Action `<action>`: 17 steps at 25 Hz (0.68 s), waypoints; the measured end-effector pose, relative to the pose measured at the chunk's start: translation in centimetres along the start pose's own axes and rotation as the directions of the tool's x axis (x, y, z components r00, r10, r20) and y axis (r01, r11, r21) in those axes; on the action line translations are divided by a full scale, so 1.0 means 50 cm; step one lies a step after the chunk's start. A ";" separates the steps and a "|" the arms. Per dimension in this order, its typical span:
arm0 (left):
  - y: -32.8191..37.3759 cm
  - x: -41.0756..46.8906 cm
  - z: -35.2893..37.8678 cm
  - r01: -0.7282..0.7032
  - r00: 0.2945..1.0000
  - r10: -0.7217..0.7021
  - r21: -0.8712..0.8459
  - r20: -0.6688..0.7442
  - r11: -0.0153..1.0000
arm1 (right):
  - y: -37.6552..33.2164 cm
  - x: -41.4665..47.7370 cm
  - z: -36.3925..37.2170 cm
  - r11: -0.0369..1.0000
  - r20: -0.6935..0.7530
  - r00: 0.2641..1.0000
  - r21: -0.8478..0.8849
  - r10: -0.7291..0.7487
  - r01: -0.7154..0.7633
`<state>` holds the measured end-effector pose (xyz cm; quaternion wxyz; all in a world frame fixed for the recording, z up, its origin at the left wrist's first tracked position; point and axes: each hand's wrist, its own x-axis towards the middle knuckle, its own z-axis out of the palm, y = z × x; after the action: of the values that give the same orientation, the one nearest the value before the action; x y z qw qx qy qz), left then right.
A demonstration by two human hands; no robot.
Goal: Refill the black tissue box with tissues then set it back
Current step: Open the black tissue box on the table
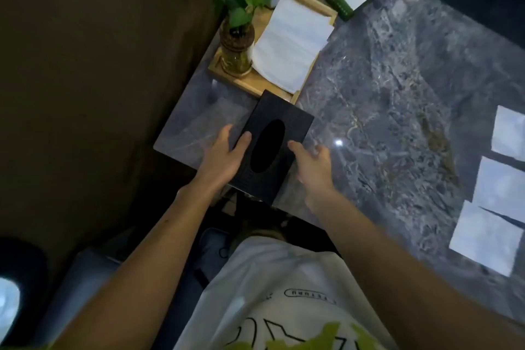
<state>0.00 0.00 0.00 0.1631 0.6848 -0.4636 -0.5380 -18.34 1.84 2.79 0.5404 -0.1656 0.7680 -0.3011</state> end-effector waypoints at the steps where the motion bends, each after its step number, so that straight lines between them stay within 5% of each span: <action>1: -0.003 0.003 0.003 0.014 1.000 -0.013 -0.036 0.028 0.999 | 0.001 -0.006 0.007 0.997 0.017 0.999 0.060 0.048 -0.049; 17: 0.023 -0.017 0.053 -0.063 0.995 0.058 0.058 0.080 0.996 | 0.019 0.009 -0.022 0.985 0.186 0.977 0.115 0.103 -0.126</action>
<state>-2.86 0.80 0.35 0.1403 0.6535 -0.5061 -0.5451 -19.43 2.62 2.08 0.6333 -0.1130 0.7039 -0.3010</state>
